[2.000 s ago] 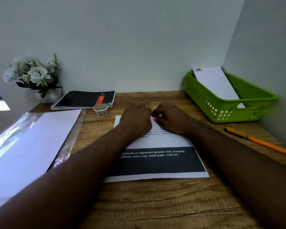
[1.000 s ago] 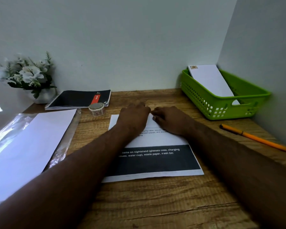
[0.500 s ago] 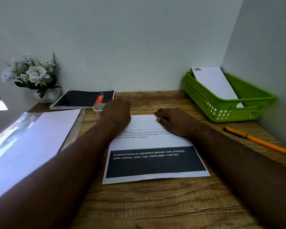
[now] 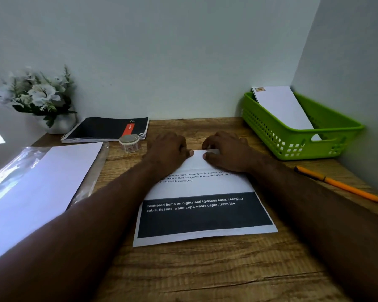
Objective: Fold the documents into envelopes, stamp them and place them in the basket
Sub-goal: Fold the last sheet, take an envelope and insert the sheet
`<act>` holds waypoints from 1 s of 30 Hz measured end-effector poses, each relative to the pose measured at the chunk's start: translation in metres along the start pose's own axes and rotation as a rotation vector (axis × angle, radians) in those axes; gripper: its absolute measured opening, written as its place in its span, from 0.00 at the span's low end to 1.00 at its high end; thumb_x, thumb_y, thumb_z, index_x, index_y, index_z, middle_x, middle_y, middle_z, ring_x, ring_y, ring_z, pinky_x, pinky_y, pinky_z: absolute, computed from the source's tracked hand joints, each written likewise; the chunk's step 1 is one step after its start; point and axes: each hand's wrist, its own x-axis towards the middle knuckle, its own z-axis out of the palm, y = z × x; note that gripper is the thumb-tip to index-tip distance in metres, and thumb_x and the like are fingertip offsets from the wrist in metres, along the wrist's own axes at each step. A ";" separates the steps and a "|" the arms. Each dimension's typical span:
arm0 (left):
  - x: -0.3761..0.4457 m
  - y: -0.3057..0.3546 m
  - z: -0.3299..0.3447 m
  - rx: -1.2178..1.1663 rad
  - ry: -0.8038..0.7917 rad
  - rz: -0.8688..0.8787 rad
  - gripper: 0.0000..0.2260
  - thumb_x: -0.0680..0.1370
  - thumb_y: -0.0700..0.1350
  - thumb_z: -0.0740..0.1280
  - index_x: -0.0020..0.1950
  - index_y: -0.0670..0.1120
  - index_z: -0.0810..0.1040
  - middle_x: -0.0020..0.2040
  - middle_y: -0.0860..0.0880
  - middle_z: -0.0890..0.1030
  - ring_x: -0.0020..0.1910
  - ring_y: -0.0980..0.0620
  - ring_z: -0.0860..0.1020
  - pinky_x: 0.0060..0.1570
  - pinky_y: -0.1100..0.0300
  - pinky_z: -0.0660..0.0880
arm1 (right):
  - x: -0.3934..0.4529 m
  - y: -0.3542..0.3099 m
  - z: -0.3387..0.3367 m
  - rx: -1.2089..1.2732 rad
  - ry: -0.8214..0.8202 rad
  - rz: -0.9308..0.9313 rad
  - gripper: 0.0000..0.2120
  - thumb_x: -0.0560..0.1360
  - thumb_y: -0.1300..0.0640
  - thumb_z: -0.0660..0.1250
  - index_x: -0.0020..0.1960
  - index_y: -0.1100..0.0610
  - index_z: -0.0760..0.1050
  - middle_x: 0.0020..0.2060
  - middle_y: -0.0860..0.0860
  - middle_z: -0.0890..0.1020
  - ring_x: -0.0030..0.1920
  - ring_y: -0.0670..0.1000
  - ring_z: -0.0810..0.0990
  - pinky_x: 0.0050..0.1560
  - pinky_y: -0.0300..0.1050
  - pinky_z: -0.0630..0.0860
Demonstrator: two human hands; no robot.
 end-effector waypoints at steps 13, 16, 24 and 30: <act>-0.007 -0.003 -0.002 -0.134 0.082 0.163 0.12 0.77 0.55 0.66 0.59 0.57 0.78 0.52 0.58 0.80 0.60 0.52 0.73 0.59 0.53 0.57 | -0.007 0.006 -0.010 0.526 -0.006 -0.024 0.13 0.67 0.56 0.77 0.44 0.49 0.73 0.43 0.44 0.76 0.45 0.46 0.75 0.43 0.41 0.71; -0.009 0.002 -0.007 -0.177 0.207 0.194 0.13 0.76 0.53 0.67 0.60 0.55 0.78 0.52 0.54 0.79 0.59 0.50 0.73 0.56 0.56 0.55 | -0.006 0.005 -0.013 0.486 0.183 -0.100 0.17 0.66 0.58 0.77 0.51 0.50 0.76 0.42 0.41 0.78 0.46 0.46 0.77 0.48 0.42 0.73; -0.013 0.009 -0.021 0.135 0.537 0.318 0.11 0.75 0.44 0.68 0.57 0.49 0.81 0.52 0.49 0.82 0.56 0.45 0.77 0.60 0.47 0.58 | -0.009 0.005 -0.022 -0.083 0.764 -0.328 0.07 0.67 0.53 0.73 0.43 0.49 0.78 0.42 0.44 0.82 0.50 0.52 0.76 0.47 0.47 0.55; -0.010 0.010 -0.018 0.108 0.088 0.316 0.12 0.77 0.45 0.64 0.56 0.50 0.83 0.53 0.50 0.81 0.53 0.46 0.77 0.56 0.48 0.70 | -0.003 0.014 -0.016 -0.204 0.252 -0.215 0.08 0.73 0.50 0.69 0.52 0.46 0.80 0.57 0.42 0.80 0.62 0.50 0.73 0.61 0.50 0.56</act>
